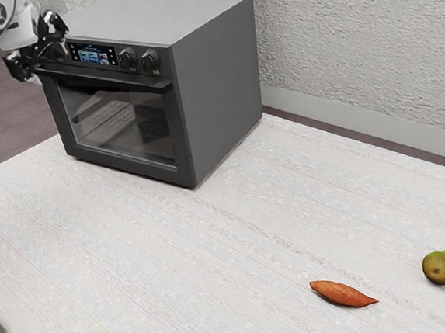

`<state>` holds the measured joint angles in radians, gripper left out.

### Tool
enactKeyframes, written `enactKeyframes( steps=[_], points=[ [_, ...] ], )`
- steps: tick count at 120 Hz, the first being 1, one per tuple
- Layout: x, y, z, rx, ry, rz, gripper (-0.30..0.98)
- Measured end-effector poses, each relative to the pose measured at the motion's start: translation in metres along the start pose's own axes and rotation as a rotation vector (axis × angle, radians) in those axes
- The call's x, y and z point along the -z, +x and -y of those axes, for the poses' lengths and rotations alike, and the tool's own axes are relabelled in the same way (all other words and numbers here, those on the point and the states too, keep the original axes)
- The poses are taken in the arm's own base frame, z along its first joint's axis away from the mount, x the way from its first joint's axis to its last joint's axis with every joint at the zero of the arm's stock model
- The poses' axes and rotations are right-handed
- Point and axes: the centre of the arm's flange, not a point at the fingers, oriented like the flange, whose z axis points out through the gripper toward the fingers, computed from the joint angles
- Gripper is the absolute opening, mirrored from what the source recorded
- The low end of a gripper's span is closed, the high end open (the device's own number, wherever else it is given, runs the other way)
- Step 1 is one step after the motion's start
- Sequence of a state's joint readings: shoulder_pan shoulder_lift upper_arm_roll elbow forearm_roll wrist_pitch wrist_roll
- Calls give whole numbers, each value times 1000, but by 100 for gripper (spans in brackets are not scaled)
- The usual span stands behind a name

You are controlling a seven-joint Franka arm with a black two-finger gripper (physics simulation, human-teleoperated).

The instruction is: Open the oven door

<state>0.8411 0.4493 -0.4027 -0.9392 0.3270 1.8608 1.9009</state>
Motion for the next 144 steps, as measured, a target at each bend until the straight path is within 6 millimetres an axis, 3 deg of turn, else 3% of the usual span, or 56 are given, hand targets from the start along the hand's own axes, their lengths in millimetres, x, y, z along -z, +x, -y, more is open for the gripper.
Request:
enactKeyframes(
  steps=[38, 54, 66, 144],
  points=[
    [-14, 25, 14, -38, 23, -34, 68],
    [12, 51, 9, -81, 5, -14, 68],
    [9, 60, 2, -94, -24, -11, 68],
    [-28, 54, 2, -100, -45, -41, 69]
  ],
)
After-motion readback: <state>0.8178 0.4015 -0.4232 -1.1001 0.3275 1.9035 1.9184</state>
